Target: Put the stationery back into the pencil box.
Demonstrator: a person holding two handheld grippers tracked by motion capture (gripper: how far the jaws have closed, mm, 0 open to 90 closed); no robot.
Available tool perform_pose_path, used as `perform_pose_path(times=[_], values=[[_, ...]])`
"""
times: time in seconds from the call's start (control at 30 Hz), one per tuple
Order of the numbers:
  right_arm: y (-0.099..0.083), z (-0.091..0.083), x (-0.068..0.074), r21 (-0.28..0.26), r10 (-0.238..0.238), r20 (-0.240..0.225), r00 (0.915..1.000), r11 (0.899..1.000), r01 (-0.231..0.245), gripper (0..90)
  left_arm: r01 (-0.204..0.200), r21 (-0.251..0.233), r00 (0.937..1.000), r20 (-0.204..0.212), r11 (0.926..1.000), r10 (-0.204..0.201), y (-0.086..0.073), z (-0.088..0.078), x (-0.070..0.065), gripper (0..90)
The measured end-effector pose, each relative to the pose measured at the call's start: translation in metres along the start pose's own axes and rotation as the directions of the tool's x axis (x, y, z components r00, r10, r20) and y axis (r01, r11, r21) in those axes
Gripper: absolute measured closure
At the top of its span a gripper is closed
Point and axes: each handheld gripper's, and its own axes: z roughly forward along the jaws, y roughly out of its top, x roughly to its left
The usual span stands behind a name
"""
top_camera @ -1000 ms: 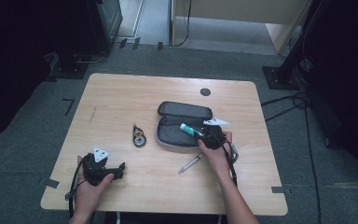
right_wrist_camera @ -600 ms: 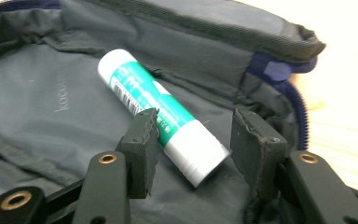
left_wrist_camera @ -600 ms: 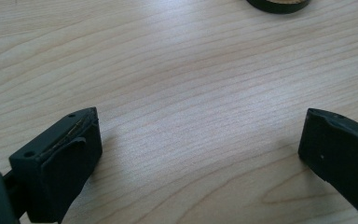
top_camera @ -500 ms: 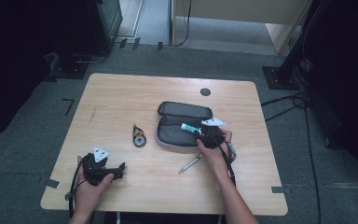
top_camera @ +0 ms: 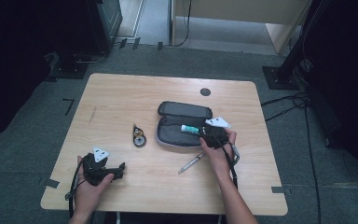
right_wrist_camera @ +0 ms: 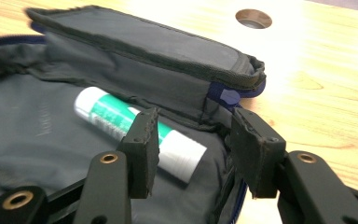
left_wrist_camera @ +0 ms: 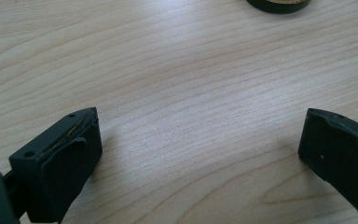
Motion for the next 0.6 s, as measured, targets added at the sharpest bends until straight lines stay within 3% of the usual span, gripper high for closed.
perform_pose_path(times=[0.23,0.6], values=[[-0.007,-0.028,-0.003,-0.021,0.014,-0.040,0.9991,1.000,-0.015,48.0,0.000,0.000,1.0000,0.000,1.0000,0.000,0.000,0.000,0.000,0.0],[-0.034,-0.060,-0.001,-0.034,0.049,-0.064,0.9968,0.998,-0.051,36.6,0.000,0.000,1.0000,0.000,1.0000,0.000,0.000,0.000,0.000,0.0]])
